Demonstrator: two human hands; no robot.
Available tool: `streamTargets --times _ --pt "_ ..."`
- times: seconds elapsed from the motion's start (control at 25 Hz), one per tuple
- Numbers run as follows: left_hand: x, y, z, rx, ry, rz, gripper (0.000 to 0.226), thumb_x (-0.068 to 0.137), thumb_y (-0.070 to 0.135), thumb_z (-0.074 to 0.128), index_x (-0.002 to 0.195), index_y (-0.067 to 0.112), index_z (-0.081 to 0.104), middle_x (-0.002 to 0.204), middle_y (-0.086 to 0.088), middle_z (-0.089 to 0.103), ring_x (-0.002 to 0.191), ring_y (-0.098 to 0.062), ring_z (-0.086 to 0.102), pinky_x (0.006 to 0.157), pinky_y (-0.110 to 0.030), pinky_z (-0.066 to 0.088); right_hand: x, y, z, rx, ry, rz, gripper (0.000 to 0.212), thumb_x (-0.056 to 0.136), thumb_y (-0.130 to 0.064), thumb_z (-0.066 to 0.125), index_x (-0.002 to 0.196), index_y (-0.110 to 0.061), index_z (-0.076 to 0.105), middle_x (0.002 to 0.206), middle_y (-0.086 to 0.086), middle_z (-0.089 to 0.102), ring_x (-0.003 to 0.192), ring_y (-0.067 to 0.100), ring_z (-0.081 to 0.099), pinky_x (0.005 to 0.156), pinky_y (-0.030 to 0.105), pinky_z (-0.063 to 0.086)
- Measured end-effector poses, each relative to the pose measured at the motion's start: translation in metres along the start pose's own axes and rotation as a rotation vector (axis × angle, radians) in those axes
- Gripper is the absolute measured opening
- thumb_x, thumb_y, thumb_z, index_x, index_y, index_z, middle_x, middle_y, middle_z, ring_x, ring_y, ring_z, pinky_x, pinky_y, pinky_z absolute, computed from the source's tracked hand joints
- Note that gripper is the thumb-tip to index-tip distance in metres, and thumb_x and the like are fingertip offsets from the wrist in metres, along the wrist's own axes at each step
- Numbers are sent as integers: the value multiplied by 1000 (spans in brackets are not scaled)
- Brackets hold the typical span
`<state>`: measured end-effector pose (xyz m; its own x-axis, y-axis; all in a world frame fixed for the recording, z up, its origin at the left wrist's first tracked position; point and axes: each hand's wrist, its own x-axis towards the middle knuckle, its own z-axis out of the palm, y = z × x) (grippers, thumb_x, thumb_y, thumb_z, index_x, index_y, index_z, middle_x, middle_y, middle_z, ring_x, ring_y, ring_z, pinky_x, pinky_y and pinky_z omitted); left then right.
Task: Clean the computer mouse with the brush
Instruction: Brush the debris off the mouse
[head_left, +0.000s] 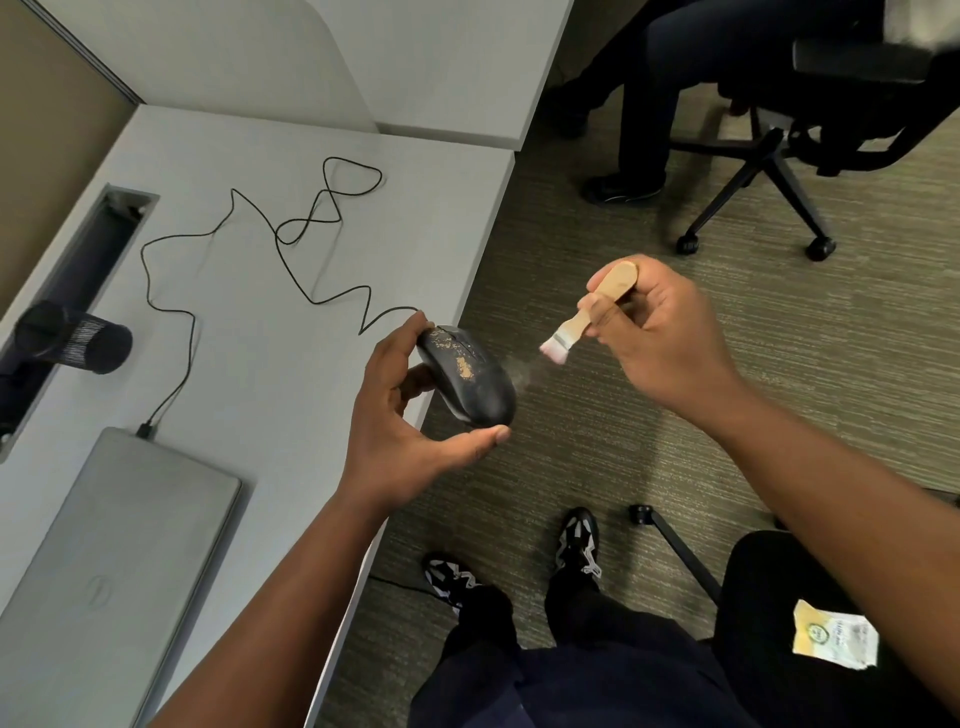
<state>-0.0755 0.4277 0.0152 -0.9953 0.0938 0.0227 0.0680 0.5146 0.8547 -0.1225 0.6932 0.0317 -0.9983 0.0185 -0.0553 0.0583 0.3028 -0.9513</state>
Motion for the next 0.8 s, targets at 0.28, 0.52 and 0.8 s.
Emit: streamTargets --times 0.28,0.52,0.8 --pt "-1 -5 -1 12 4 -16 124 53 46 100 159 27 39 155 14 44 126 -12 64 104 -22 54 0 -1 -8 95 35 -49 6 98 -17 69 100 -15 63 90 9 71 73 28 71 65 42 59" --pt "-3 -5 2 34 5 -26 125 53 52 99 160 26 38 154 15 44 125 -5 63 104 -22 54 -9 -16 -2 635 -47 215 7 102 -9 58 104 -14 54 100 20 77 74 24 73 65 31 60" --pt "-3 -1 5 30 -28 -24 125 54 58 94 160 25 36 152 16 44 127 0 60 105 -22 53 -18 -28 11 864 -304 258 19 95 1 56 101 -16 50 92 17 76 71 22 66 71 31 55"
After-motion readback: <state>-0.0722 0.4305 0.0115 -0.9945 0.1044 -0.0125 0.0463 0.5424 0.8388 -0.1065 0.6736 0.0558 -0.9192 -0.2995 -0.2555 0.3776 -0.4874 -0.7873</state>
